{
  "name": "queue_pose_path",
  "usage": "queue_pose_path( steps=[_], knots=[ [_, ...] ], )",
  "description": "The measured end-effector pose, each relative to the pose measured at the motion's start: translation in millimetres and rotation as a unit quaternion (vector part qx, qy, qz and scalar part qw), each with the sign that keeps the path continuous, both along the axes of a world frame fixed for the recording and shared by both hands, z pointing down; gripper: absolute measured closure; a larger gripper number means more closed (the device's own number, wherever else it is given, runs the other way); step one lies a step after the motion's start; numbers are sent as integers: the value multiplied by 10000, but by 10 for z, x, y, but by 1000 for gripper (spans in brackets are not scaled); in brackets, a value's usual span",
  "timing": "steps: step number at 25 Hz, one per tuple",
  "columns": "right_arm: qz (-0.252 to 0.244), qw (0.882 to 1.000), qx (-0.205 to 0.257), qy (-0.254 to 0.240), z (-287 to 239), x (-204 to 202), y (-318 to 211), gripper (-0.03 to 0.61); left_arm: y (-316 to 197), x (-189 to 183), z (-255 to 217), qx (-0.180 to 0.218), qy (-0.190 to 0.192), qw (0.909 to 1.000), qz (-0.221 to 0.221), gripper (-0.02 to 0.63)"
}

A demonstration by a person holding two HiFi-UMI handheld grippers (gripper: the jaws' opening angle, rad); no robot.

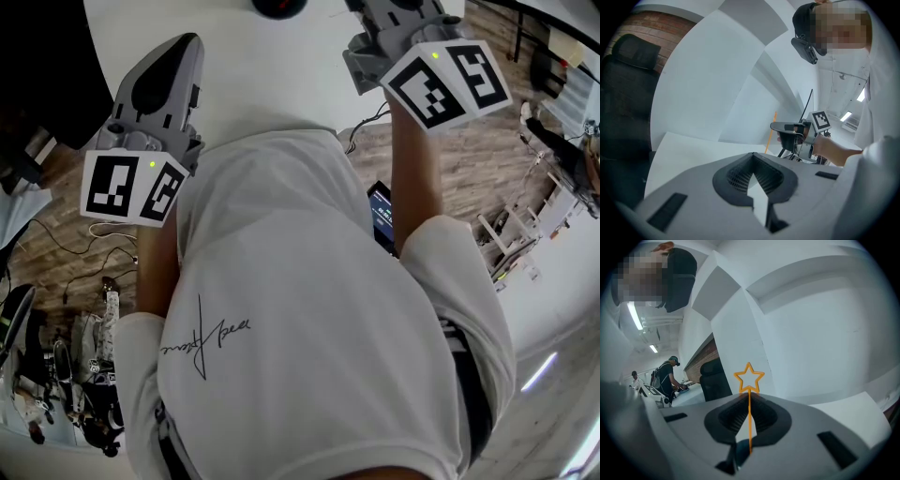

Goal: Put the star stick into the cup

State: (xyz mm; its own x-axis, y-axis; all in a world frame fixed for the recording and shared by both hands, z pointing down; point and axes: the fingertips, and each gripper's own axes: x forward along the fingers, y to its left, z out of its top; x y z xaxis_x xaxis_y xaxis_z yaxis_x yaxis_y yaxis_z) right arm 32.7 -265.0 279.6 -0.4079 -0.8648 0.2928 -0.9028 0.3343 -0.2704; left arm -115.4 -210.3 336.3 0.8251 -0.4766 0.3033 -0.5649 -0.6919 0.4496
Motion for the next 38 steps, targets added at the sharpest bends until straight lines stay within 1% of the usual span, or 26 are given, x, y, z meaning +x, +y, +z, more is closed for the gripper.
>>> queue_pose_path(
  steps=[17,38],
  knots=[
    [23,9999,-156,23,139,-23,-12,560,-39,-40,73,-101,-8,9999,-10,606],
    [-84,9989,-443,97,415,-121,-42,560,-100,-24,143,-237,9,9997,-24,606]
  ],
)
